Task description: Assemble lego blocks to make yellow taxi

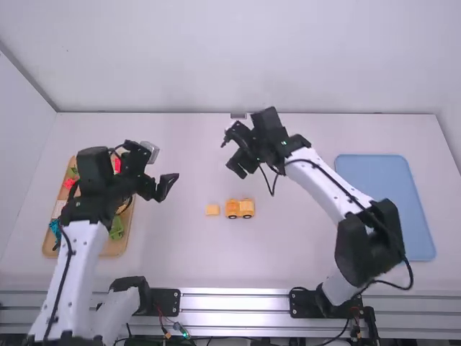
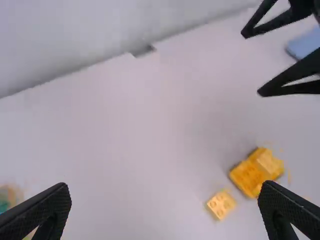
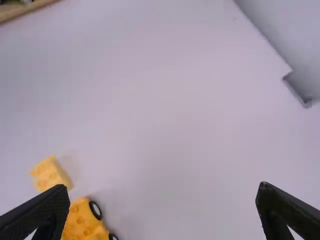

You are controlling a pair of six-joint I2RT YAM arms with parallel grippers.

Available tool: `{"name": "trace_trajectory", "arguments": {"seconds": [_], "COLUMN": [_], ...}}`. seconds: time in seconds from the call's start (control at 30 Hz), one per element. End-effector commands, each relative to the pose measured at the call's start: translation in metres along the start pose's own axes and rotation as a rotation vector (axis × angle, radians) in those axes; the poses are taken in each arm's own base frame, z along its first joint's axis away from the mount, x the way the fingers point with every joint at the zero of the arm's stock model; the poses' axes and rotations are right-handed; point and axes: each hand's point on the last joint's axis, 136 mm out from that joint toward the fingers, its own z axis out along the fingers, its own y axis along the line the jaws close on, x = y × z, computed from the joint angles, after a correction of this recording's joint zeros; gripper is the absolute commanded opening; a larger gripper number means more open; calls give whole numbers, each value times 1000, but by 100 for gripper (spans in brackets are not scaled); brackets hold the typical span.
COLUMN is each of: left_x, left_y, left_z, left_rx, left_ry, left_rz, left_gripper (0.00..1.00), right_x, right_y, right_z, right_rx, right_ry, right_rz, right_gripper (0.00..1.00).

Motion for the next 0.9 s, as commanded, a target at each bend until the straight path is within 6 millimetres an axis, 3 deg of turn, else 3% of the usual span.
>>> {"name": "trace_trajectory", "arguments": {"seconds": [0.0, 0.17, 0.27, 0.4, 0.63, 0.87], "left_x": [-14, 1, 26, 56, 118, 142], "left_y": [-17, -26, -41, -53, -70, -75], "left_z": [14, 48, 84, 116, 152, 163], "left_rx": [145, 220, 272, 295, 356, 414], "left_ry": [-2, 147, 325, 496, 743, 792], "left_rz": [240, 348, 505, 621, 776, 753], "left_gripper": [99, 99, 99, 99, 99, 95], "right_x": [16, 42, 56, 68, 89, 94], "right_y": [-5, -15, -8, -5, -13, -18], "right_z": [-26, -49, -66, -82, -96, -99], "right_rx": [52, 135, 103, 80, 84, 74], "right_ry": [-65, -168, -271, -361, -428, -440], "right_rz": [110, 181, 187, 188, 245, 277], "right_gripper": [98, 98, 98, 98, 98, 98]}}
